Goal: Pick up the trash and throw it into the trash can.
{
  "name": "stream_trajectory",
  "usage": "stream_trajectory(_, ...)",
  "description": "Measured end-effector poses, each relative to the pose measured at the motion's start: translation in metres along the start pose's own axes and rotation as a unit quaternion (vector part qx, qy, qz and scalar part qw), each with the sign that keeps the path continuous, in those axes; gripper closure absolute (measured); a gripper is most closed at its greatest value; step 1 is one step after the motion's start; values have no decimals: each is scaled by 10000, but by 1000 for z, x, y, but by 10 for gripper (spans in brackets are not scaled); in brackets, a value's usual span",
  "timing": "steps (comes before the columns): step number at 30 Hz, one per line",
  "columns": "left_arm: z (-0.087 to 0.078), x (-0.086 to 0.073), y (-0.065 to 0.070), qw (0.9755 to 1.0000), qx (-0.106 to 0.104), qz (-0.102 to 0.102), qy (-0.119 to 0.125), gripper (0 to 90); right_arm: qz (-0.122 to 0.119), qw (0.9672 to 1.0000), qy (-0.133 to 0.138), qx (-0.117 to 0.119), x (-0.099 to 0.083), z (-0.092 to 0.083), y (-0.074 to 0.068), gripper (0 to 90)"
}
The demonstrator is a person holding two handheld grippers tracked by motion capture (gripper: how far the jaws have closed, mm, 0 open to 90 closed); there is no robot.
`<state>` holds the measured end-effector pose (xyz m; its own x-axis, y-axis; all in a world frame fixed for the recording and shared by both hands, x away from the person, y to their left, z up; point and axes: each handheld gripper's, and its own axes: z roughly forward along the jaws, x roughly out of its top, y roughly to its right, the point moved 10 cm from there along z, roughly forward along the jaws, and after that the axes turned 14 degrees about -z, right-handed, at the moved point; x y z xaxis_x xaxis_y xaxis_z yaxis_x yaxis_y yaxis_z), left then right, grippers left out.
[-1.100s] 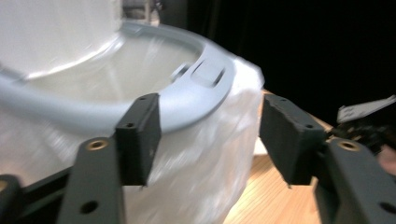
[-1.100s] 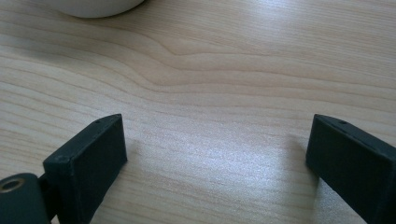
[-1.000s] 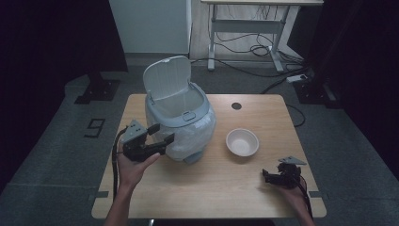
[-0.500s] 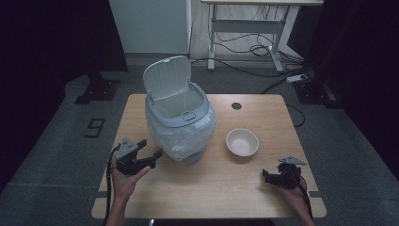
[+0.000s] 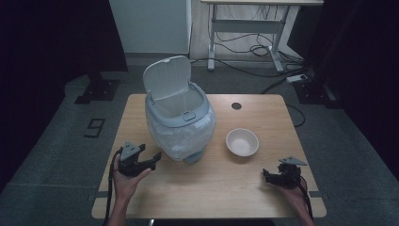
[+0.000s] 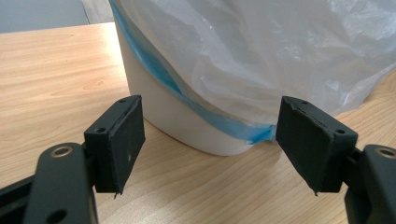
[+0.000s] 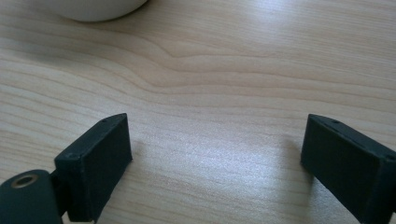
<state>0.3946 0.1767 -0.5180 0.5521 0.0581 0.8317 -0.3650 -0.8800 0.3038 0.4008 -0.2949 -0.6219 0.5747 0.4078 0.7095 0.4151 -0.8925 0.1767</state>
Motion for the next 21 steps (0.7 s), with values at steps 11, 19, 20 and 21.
stream_trajectory(11,2,-7,-4,10000,2,-37,-55,228,168,9992,334,-167,8,-12,4,116)
stream_trajectory(19,5,-11,-7,9999,52,-61,-140,224,379,9970,673,44,30,-31,11,131)
stream_trajectory(20,6,-12,-8,9998,48,-69,-153,223,406,9968,693,52,32,-33,11,131)
stream_trajectory(21,6,-12,-9,9998,49,-82,-154,224,404,9966,709,58,35,-35,12,131)
